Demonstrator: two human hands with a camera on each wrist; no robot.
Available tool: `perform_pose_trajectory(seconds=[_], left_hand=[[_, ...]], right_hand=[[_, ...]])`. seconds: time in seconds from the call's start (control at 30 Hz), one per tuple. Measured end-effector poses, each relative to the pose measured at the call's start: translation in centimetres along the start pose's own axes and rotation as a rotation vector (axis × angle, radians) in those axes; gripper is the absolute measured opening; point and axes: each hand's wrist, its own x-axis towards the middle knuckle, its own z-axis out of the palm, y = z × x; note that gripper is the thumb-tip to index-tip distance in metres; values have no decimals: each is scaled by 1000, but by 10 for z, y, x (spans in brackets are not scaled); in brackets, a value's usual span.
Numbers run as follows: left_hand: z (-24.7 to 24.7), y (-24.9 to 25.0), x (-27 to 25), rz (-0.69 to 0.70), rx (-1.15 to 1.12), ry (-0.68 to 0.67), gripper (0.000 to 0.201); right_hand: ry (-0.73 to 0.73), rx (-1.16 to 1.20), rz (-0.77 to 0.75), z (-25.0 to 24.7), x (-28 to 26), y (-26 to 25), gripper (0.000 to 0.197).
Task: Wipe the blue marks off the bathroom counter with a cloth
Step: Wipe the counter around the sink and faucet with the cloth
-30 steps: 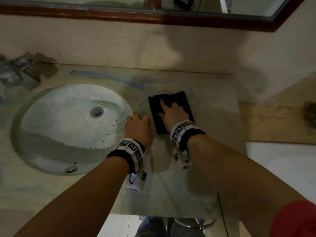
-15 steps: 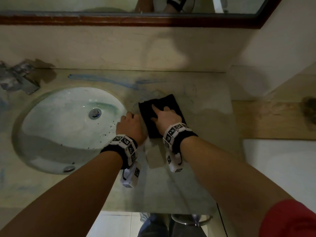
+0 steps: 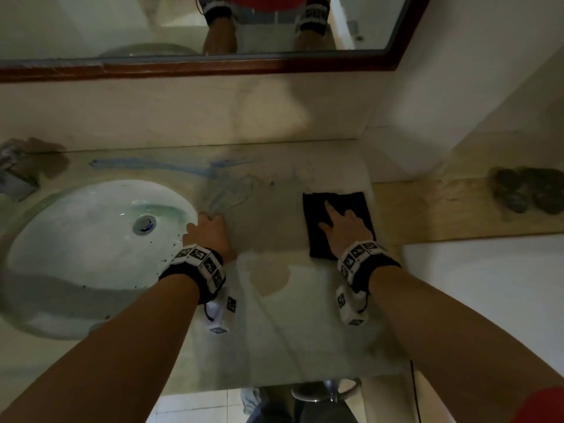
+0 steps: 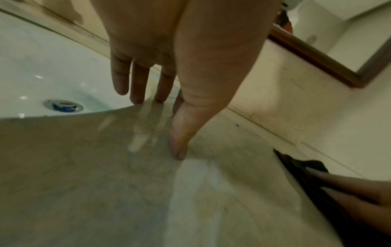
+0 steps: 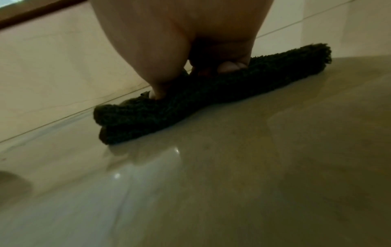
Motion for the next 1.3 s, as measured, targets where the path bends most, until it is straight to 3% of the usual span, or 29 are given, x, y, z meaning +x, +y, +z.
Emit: perform_pose_trajectory(seconds=[0.27, 0.57, 0.8, 1.03, 1.17, 1.3], left_hand=[[5, 2, 4, -43, -102, 80, 60], [6, -5, 7, -72, -196, 100, 68], [11, -5, 6, -80, -211, 139, 68], [12, -6, 5, -71, -218, 170, 68], [11, -5, 4, -86, -225, 165, 68], [8, -2, 3, -102, -217, 150, 69]], right_hand=[[24, 65, 56, -18, 44, 5, 60], [4, 4, 60, -42, 101, -4, 61], [-8, -24, -67, -51, 128, -33, 61], [-35, -181, -390, -19, 104, -120, 53], [-146, -272, -430, -5, 88, -152, 53], [-172, -245, -432, -5, 87, -151, 54]])
